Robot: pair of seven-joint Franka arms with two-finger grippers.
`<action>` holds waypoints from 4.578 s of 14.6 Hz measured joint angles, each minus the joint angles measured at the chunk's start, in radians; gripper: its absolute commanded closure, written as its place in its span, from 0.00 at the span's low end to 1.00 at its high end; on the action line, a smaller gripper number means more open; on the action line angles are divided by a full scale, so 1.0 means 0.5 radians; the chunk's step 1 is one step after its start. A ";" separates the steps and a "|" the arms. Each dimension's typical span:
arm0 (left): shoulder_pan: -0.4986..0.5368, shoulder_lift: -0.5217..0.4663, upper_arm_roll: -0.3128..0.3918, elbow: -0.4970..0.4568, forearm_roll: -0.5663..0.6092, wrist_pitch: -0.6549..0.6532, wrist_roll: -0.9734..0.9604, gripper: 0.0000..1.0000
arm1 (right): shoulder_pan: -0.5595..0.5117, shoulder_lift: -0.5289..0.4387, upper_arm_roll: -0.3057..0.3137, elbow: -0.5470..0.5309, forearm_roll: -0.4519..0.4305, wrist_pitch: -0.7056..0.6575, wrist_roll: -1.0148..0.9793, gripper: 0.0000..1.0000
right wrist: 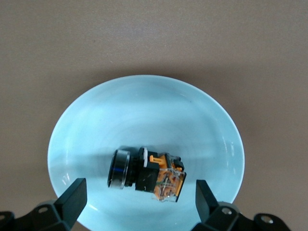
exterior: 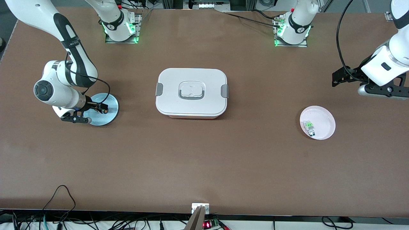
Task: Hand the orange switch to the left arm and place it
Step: 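Move the right gripper down over the orange switch on the blue plate, then close the right gripper on the orange switch, then lift the orange switch off the blue plate with the right gripper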
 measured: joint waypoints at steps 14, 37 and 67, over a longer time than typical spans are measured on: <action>0.000 0.000 0.000 0.001 0.000 -0.002 0.000 0.00 | -0.037 0.114 -0.004 0.000 0.000 0.069 0.000 0.00; 0.000 0.000 0.000 0.002 0.000 -0.002 0.000 0.00 | -0.037 0.139 -0.001 0.000 -0.001 0.084 0.076 0.58; -0.003 0.003 -0.002 0.071 0.000 -0.060 0.000 0.00 | -0.021 -0.365 0.213 0.992 0.724 -1.036 -0.744 0.64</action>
